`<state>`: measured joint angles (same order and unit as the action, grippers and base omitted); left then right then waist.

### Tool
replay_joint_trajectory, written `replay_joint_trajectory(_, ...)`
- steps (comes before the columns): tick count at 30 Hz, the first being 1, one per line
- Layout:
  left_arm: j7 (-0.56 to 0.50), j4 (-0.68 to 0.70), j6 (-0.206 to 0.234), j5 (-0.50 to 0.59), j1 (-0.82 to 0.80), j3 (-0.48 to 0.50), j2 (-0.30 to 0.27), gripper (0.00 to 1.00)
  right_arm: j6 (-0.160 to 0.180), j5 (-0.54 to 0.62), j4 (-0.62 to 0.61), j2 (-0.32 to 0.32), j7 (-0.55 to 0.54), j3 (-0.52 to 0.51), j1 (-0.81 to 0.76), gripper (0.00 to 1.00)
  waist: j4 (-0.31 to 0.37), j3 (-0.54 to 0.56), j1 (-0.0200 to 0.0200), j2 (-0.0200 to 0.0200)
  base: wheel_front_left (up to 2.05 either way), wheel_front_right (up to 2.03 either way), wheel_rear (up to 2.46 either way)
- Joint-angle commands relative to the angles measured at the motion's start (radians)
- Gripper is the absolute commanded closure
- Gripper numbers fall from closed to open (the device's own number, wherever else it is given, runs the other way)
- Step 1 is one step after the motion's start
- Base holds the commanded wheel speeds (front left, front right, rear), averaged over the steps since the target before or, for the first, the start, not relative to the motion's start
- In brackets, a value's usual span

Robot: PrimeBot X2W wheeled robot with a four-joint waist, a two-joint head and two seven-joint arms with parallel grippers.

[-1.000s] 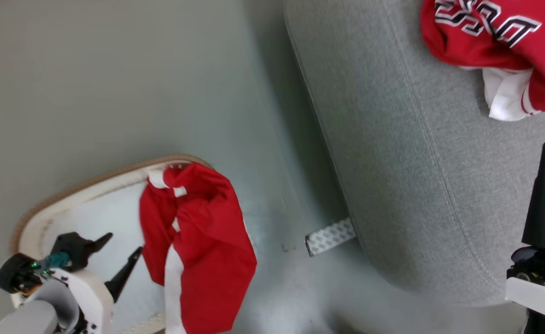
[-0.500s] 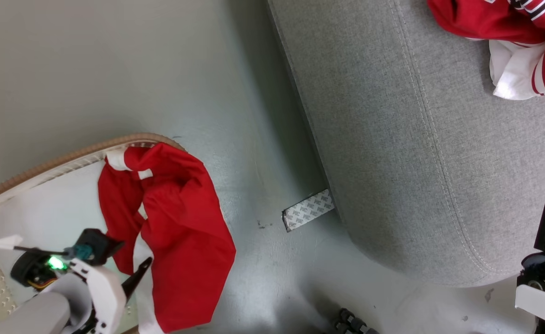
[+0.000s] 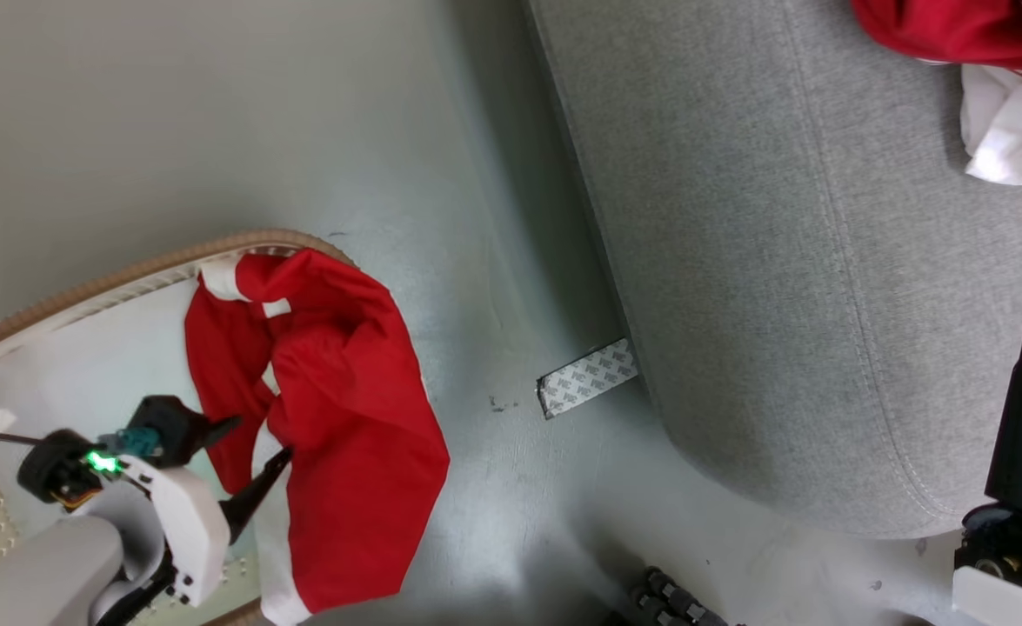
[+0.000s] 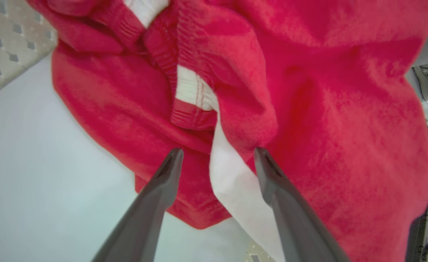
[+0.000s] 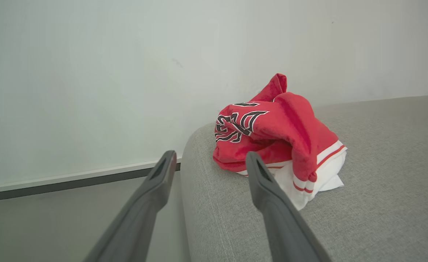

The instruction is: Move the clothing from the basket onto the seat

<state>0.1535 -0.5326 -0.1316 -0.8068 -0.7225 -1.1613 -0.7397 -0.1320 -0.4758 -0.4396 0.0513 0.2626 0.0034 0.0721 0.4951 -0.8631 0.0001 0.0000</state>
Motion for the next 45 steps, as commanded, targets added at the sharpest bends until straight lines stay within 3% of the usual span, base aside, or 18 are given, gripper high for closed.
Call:
replay_joint_trajectory(1,0.025,0.018,0.001,-0.019,-0.023,-0.023,-0.014,0.00,0.003,0.013,-0.012,-0.002,0.003,0.007,-0.013,0.00,-0.005,-0.007,-0.0001,0.0000,0.06,0.06,0.06)
replay_joint_trajectory(2,0.034,0.023,0.002,-0.024,-0.030,-0.033,-0.022,0.07,0.003,0.014,-0.014,-0.002,0.003,0.009,-0.014,0.00,-0.006,-0.009,-0.0001,0.0000,0.04,0.04,0.04)
replay_joint_trajectory(3,0.042,0.029,0.002,-0.029,-0.038,-0.044,-0.029,0.25,0.002,0.015,-0.015,-0.002,0.003,0.010,-0.015,0.00,-0.007,-0.010,-0.0001,0.0000,0.03,0.03,0.03)
replay_joint_trajectory(4,0.048,0.038,0.002,-0.040,-0.043,-0.053,-0.030,0.50,0.003,0.016,-0.016,-0.001,0.003,0.011,-0.017,0.00,-0.007,-0.010,-0.0001,0.0000,0.02,0.02,0.02)
replay_joint_trajectory(5,0.053,0.046,0.002,-0.045,-0.049,-0.064,-0.031,0.61,0.002,0.018,-0.017,-0.002,0.003,0.012,-0.020,0.00,-0.007,-0.010,-0.0001,0.0000,0.04,0.04,0.04)
replay_joint_trajectory(6,0.053,0.046,0.002,-0.045,-0.049,-0.064,-0.031,0.61,0.002,0.018,-0.017,-0.002,0.003,0.012,-0.020,0.00,-0.007,-0.010,-0.0001,0.0000,0.04,0.04,0.04)
replay_joint_trajectory(7,0.060,0.052,0.002,-0.049,-0.055,-0.072,-0.034,0.94,0.002,0.019,-0.017,-0.002,0.003,0.013,-0.021,0.00,-0.007,-0.010,-0.0001,0.0000,0.04,0.04,0.04)
replay_joint_trajectory(8,0.064,0.059,0.002,-0.050,-0.060,-0.080,-0.038,1.00,0.002,0.020,-0.017,-0.002,0.003,0.015,-0.021,0.00,-0.008,-0.010,-0.0001,0.0000,0.04,0.04,0.04)
replay_joint_trajectory(21,0.104,0.091,0.002,-0.070,-0.060,-0.114,-0.063,1.00,0.003,0.024,0.010,-0.001,0.003,0.024,0.013,0.00,-0.004,0.031,-0.0001,0.0000,0.00,0.00,0.00)
replay_joint_trajectory(28,0.111,0.106,0.002,-0.089,-0.047,-0.109,-0.011,1.00,0.003,0.068,0.049,-0.001,0.003,-0.008,0.040,0.00,-0.073,0.136,-0.0001,0.0000,0.00,0.00,0.00)
replay_joint_trajectory(45,0.112,0.176,0.002,-0.066,0.082,0.053,0.143,1.00,0.003,0.190,0.212,-0.001,0.002,-0.040,0.085,0.00,-0.244,0.464,-0.0001,0.0000,0.00,0.00,0.00)
